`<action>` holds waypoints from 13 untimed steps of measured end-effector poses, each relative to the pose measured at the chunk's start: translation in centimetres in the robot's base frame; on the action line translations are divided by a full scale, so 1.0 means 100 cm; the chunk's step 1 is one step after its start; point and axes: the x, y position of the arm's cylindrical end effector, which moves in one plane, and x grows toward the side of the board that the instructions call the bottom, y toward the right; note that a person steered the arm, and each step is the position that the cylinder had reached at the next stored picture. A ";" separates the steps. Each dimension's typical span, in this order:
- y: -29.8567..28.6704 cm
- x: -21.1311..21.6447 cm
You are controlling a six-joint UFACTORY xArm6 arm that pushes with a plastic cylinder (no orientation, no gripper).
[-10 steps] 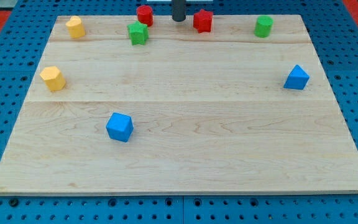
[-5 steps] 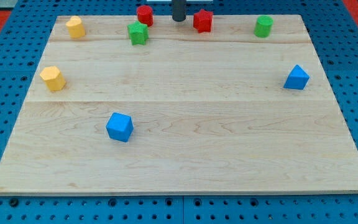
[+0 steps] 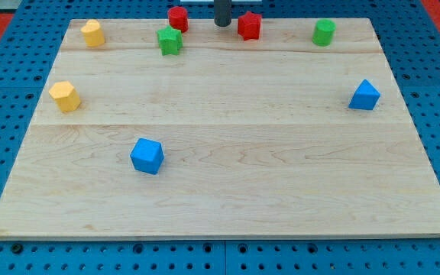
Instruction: Move the red star left a bit
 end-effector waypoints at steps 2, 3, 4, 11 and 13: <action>0.000 0.024; 0.000 0.063; 0.044 0.049; 0.045 0.001; 0.046 -0.001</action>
